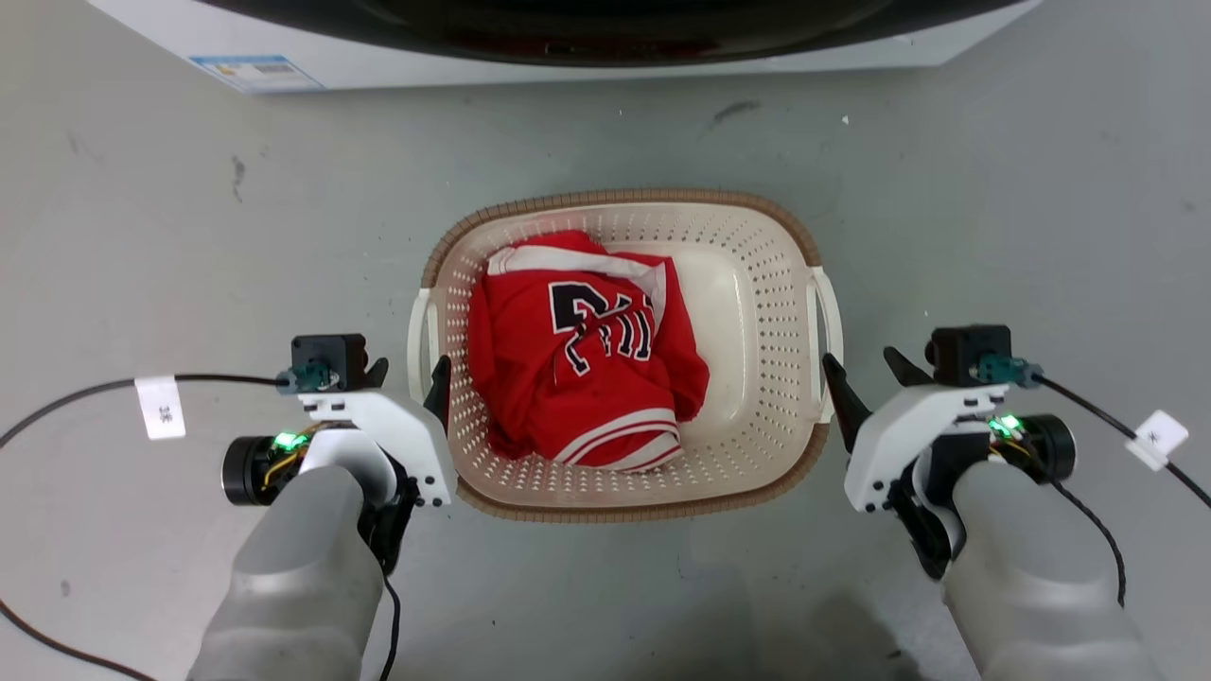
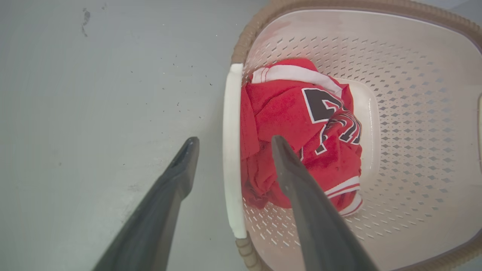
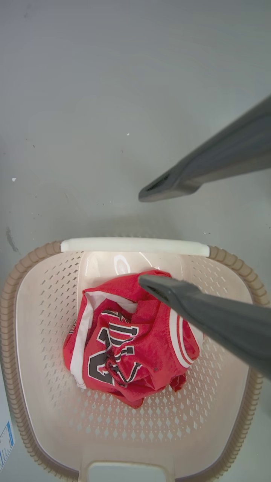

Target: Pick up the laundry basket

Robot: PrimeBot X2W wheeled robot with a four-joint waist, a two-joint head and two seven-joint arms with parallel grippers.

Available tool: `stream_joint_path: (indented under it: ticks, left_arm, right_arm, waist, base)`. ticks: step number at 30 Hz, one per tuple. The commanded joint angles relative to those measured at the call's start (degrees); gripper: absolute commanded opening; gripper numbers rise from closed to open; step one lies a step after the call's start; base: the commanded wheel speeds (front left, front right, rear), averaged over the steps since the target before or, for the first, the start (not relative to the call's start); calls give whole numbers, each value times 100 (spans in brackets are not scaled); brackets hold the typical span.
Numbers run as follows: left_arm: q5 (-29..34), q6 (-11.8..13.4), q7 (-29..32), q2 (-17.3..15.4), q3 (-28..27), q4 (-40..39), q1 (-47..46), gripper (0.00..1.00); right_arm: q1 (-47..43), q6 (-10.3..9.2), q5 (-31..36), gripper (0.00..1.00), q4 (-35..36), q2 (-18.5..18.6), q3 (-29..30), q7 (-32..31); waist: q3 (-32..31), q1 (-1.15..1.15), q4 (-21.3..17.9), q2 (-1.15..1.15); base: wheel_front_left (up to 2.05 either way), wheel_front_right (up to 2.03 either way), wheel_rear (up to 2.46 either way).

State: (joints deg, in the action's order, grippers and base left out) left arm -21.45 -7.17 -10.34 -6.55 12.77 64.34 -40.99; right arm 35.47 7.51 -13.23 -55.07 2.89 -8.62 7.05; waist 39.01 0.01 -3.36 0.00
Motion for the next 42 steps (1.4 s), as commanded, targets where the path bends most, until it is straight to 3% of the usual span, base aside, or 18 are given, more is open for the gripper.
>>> stream_joint_path:
  ticks: [1, 15, 16, 17, 18, 19, 31, 42]
  left_arm:
    - [-40, -23, 44, -17, 33, 91, -145, 100]
    - [-304, -26, 345, -148, 434, 617, -867, 100]
    - [-417, -26, 476, -116, 507, 665, -948, 0]
    - [-471, -27, 556, -82, 527, 680, -967, 0]
    - [-494, -27, 587, -74, 563, 677, -989, 0]
    - [-534, -27, 581, -73, 599, 665, -1016, 0]
    - [-1053, -41, 840, 78, 1090, 517, -915, 0]
    - [-1551, -63, 1084, 195, 1516, 449, -767, 0]
  right_arm:
    - [198, -3, -115, 100, -122, -2, -105, -8]
    - [1223, -4, -1171, 100, -1149, -1, -1209, -366]
    - [1354, -4, -1309, 100, -1346, 0, -1343, -516]
    - [1387, -4, -1395, 93, -1400, -1, -1360, -587]
    - [1413, -4, -1442, 25, -1439, -2, -1396, -652]
    - [1442, -3, -1485, 0, -1465, -3, -1431, -682]
    - [1431, 6, -1952, 0, -1519, -32, -1904, -812]
    - [1124, 30, -2447, 0, -1539, -70, -2201, -1121]
  waist:
    - [168, -1, -26, 0]
    - [701, -1, -78, 0]
    - [743, -1, -80, 0]
    - [751, -1, -77, 0]
    - [755, -1, -71, 0]
    - [758, -1, -70, 0]
    - [592, -1, -43, 0]
    - [-205, -1, 78, 0]
  base:
    - [0, 0, 0]
    - [0, 0, 0]
    - [0, 0, 0]
    - [0, 0, 0]
    - [0, 0, 0]
    - [0, 0, 0]
    - [0, 0, 0]
    - [0, 0, 0]
